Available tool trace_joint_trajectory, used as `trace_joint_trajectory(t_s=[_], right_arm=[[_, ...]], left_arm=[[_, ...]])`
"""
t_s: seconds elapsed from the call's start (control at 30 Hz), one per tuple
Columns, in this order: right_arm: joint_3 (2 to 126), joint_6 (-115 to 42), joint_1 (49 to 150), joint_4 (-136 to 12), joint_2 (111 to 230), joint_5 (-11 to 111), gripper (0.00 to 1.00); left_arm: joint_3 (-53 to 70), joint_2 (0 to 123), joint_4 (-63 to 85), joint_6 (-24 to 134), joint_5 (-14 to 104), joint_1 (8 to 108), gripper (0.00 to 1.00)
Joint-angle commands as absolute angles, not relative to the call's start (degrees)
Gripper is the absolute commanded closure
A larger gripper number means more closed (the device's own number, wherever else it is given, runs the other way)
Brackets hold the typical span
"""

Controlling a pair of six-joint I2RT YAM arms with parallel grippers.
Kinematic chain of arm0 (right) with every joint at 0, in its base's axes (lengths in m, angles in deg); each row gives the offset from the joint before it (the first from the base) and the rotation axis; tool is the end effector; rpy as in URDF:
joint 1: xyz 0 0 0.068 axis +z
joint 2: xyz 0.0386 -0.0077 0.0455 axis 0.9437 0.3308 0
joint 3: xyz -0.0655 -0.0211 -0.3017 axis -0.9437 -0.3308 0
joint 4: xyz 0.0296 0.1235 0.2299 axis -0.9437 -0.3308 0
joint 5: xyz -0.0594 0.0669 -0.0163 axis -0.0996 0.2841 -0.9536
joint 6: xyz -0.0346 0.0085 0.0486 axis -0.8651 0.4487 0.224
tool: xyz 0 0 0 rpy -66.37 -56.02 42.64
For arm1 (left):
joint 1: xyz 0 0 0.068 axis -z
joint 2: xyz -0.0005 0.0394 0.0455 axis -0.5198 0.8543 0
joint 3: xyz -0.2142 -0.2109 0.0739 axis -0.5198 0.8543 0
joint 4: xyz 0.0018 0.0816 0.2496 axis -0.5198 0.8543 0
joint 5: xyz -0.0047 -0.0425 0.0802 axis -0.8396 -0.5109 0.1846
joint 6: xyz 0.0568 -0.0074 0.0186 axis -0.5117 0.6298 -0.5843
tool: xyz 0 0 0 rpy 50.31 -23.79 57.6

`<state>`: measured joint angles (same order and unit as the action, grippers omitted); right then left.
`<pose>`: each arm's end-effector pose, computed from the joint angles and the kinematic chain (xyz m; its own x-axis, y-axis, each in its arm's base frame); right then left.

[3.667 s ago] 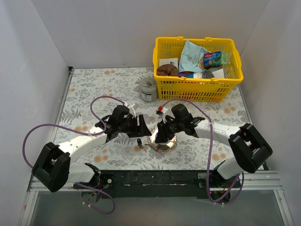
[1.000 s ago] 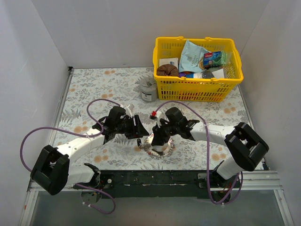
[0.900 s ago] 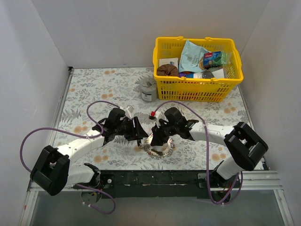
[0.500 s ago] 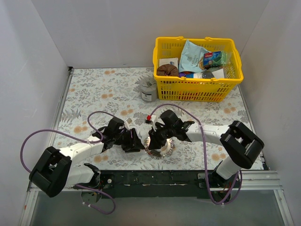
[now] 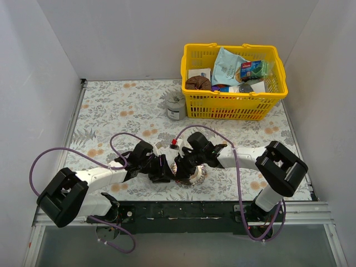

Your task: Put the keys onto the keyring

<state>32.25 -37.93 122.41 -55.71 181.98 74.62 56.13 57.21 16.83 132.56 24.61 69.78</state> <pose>0.1806 0.2677 0.1941 -0.5096 -0.5116 -0.6918 -0.8594 0.2625 0.4388 0.1486 -0.1456 0.1726 -0.7879 -0.4921 0.3703 -0.6014 0.4855 -0.6345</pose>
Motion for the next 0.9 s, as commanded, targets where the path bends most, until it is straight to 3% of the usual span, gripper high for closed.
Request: trace_joint_trajectory(t_s=[0.0, 0.87], right_arm=[[34.4, -38.6, 123.0, -54.4, 183.0, 75.6, 0.60], [36.5, -40.2, 123.4, -56.1, 185.4, 76.5, 0.65]], left_arm=[[56.1, 56.8, 15.3, 133.7, 27.2, 69.9, 0.60], [53.0, 53.2, 17.4, 124.3, 34.9, 71.0, 0.62]])
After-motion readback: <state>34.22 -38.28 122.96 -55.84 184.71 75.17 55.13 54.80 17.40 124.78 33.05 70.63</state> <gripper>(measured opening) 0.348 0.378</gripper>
